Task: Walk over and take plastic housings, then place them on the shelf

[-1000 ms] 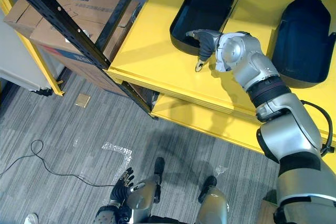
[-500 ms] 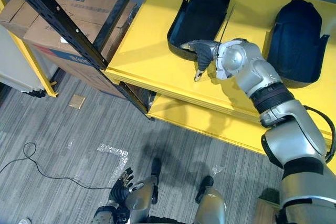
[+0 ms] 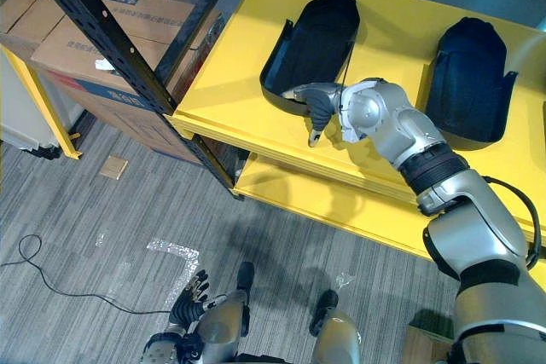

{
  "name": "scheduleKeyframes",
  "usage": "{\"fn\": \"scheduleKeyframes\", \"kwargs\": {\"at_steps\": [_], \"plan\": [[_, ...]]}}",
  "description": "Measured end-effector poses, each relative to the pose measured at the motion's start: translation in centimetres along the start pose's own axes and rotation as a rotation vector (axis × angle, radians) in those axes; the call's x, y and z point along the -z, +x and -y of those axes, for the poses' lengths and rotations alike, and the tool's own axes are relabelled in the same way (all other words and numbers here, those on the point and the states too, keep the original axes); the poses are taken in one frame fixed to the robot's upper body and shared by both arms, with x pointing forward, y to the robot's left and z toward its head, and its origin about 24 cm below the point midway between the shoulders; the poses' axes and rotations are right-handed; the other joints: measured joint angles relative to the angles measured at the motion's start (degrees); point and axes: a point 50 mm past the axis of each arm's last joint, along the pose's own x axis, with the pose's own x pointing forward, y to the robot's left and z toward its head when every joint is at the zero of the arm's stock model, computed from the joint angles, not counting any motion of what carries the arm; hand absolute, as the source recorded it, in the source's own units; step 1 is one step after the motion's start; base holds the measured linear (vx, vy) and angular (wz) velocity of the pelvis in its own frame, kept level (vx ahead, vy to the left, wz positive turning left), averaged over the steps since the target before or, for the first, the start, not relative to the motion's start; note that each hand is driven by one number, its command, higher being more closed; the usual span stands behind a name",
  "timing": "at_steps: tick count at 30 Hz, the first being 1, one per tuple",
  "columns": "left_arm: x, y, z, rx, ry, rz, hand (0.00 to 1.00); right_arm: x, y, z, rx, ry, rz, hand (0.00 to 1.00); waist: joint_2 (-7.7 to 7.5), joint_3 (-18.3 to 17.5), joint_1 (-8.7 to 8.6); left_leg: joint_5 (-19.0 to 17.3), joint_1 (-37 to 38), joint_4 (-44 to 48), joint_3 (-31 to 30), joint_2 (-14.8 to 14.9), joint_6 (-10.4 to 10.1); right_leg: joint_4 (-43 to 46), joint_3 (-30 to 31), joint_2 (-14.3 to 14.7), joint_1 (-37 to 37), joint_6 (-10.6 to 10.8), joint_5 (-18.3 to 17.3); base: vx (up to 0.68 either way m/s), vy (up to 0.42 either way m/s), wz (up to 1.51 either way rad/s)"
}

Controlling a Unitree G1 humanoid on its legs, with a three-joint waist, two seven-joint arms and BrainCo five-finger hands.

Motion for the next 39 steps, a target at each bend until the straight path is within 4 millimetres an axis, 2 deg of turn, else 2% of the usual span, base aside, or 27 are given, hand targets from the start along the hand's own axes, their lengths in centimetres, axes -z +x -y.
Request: {"fn": "scheduleKeyframes", "kwargs": {"at_steps": [4,9,14,17,20,22,25,27,29,32,33,35,36,37,38,39], "plan": [[0.0,0.0,0.0,0.0,0.0,0.0,0.0,0.4,0.0,0.5,0.145,-0.013,-0.033,0.0,0.02,-0.01,0.0,0.0,-0.1,0.0,0.07,0.06,0.0,-0.94,-0.03,0.22,0.23,0.02,0.61,0.0,0.005,-0.01],[0.0,0.0,0.0,-0.001,-0.001,0.007,0.0,1.2,-0.7,2.6,0.392,0.004,-0.079,0.0,0.06,-0.03,-0.08,0.01,-0.1,0.0,0.06,0.07,0.01,-1.59,-0.05,0.38,0.46,0.1,0.94,0.0,0.0,0.0],[0.2,0.1,0.1,-0.005,-0.006,0.019,0.0,0.9,-1.1,3.6,0.504,0.033,-0.063,0.0,0.66,-0.37,-0.23,0.01,-0.08,-0.02,0.06,0.13,0.01,-2.17,-0.04,0.57,0.71,0.19,1.19,0.0,0.0,0.0],[0.2,0.1,0.1,-0.005,-0.006,0.021,0.0,-0.2,-1.7,4.2,0.552,0.048,-0.004,0.0,0.66,-0.37,-0.37,0.01,-0.05,-0.03,0.09,0.36,0.01,-2.72,0.0,0.91,0.91,0.16,1.48,0.0,0.0,0.0],[0.3,0.0,0.0,-0.011,-0.006,0.019,0.0,-1.9,-2.4,4.3,0.549,0.048,0.07,0.0,0.61,-0.57,-1.37,0.01,0.12,-0.18,0.17,0.4,0.01,-3.12,0.06,1.03,1.16,0.27,1.67,0.0,0.0,0.0],[0.7,0.0,-0.2,-0.017,-0.004,0.008,0.0,-2.9,-3.1,3.7,0.543,0.089,0.121,0.0,0.55,-1.98,-1.87,0.02,0.28,-0.77,0.49,0.48,0.01,-3.87,0.26,1.25,1.17,0.29,2.08,0.03,0.013,-0.08],[1.5,-0.1,-0.7,-0.04,-0.002,-0.022,0.0,-2.7,-5.0,1.6,0.526,0.201,0.136,0.0,-0.23,-4.48,-3.41,0.01,2.32,-2.23,1.26,0.44,0.01,-5.76,0.47,1.52,3.0,0.5,2.38,0.06,0.017,-0.08],[1.5,-0.2,-1.3,-0.063,0.012,-0.019,0.0,-0.9,-7.7,-0.5,0.531,0.294,0.074,0.0,-1.4,-6.51,-4.71,-0.37,3.03,-2.6,2.13,0.49,0.22,-7.95,1.15,2.08,3.9,0.91,3.36,0.06,0.02,-0.19],[1.7,-0.2,-1.6,-0.073,0.027,-0.019,0.0,0.7,-10.0,-2.2,0.528,0.356,0.003,0.0,-2.12,-7.47,-5.23,-1.22,4.03,-2.6,4.24,0.59,0.28,-9.77,2.59,2.56,4.49,0.98,4.49,0.04,0.035,-0.46],[2.5,-0.3,-2.1,-0.092,0.068,-0.06,0.0,3.5,-13.5,-5.6,0.55,0.551,-0.151,0.0,-2.96,-10.14,-8.41,-2.34,5.42,-2.61,7.0,0.42,0.62,-13.4,5.22,3.36,5.96,1.44,6.69,0.05,0.031,-0.47],[2.7,-0.3,-2.2,-0.094,0.07,-0.072,0.0,4.1,-14.1,-6.3,0.574,0.611,-0.189,0.0,-3.12,-10.62,-8.86,-2.73,5.75,-2.61,8.0,0.44,0.58,-13.79,5.99,3.44,5.9,1.64,6.97,0.05,0.049,-0.64],[3.5,0.1,-2.3,-0.097,0.106,-0.125,0.0,6.1,-17.2,-10.7,0.682,0.824,-0.401,0.0,-3.81,-12.62,-10.73,-3.88,7.19,-2.62,11.22,0.52,0.56,-15.28,9.14,3.98,5.91,1.55,7.62,0.04,0.044,-0.72],[3.8,0.1,-2.4,-0.098,0.112,-0.144,0.0,6.4,-17.9,-12.1,0.7,0.868,-0.468,0.0,-3.96,-13.35,-11.36,-4.16,7.32,-2.62,11.64,0.54,0.5,-15.58,9.96,4.15,5.8,1.59,7.73,0.07,0.035,-0.71],[4.3,0.1,-2.6,-0.11,0.11,-0.18,0.0,7.1,-20.1,-15.9,0.738,0.987,-0.645,0.0,-4.09,-14.27,-12.85,-4.8,8.51,-2.6,13.52,0.59,0.29,-16.07,11.5,4.46,5.94,1.55,8.15,0.07,0.028,-0.56],[4.6,0.1,-2.7,-0.117,0.109,-0.197,0.0,7.2,-21.0,-17.5,0.749,1.022,-0.72,0.0,-3.97,-14.71,-13.2,-4.97,8.87,-2.6,14.33,0.57,0.24,-16.22,12.13,4.57,5.92,1.55,8.34,0.07,0.028,-0.62],[5.1,0.0,-2.7,-0.126,0.113,-0.229,0.0,7.1,-22.5,-19.9,0.773,1.081,-0.832,0.0,-3.75,-15.4,-14.32,-5.35,9.28,-2.6,15.16,0.57,0.16,-16.4,13.13,4.78,5.88,1.65,8.46,0.02,0.014,-0.29]]}}
